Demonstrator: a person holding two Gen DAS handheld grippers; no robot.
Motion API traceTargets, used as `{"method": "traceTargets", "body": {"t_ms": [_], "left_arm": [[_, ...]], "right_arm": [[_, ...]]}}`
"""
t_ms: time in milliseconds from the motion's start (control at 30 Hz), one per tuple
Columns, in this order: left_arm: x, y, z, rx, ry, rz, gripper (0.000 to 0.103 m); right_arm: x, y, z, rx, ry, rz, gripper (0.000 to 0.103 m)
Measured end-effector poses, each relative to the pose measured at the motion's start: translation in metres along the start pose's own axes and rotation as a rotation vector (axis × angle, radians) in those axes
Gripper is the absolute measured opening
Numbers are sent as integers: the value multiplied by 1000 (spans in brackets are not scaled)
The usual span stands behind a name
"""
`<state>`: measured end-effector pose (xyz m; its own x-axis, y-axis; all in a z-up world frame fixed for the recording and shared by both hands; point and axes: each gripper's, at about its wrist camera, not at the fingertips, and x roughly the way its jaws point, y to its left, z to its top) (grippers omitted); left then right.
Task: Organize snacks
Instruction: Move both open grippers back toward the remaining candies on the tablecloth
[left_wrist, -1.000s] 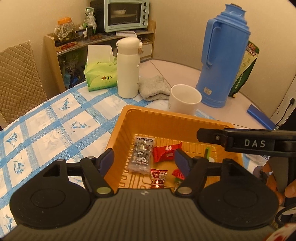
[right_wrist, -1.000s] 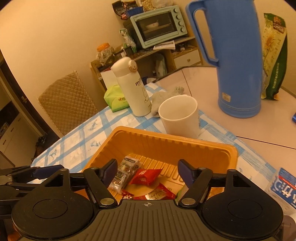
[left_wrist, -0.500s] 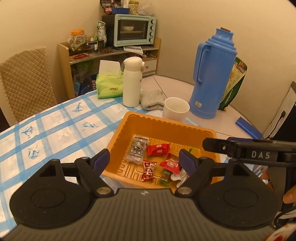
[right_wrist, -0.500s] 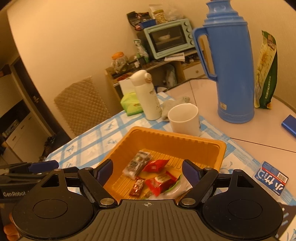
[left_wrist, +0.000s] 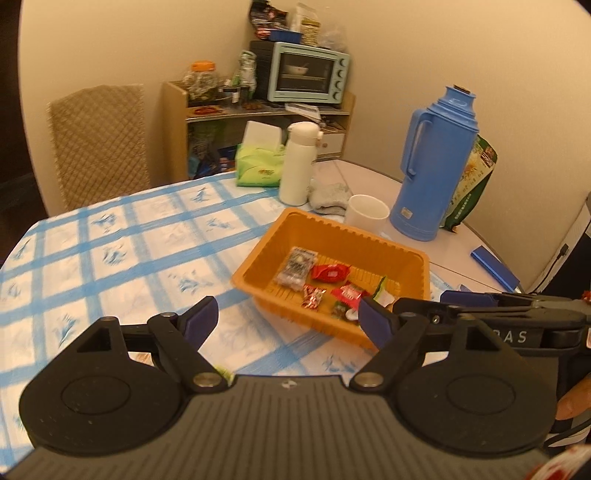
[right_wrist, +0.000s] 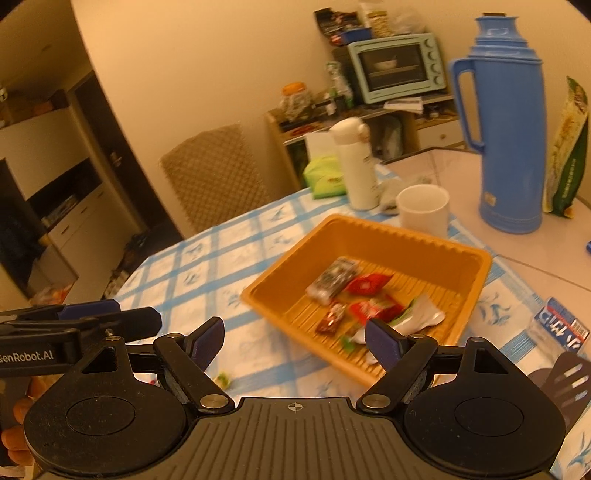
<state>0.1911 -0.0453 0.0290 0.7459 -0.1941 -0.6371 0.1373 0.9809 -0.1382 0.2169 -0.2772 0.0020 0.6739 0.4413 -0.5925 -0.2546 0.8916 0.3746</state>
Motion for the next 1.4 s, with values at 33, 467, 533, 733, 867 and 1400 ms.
{"method": "traceTargets", "body": {"t_ms": [33,467,533,733,867,1400], "left_arm": [[-4,2,-3,-8,1,7,82],[-41,45,-49,-130,33,121,83],[-43,51,-55,-145,40,134,83],[-48,70,-73,-186,64,173,83],[-47,82,-84,-209,85,191,83],[-24,116,-112,-256,168,219,82]], "right_arm": [[0,3,-4,-6,10,8,83],[22,48,-39,-104,128,114,83],[28,55,-44,-116,145,123,83],[44,69,-57,-146,183,136,83],[54,76,-64,-161,210,135,83],[98,91,-89,-188,312,123,83]]}}
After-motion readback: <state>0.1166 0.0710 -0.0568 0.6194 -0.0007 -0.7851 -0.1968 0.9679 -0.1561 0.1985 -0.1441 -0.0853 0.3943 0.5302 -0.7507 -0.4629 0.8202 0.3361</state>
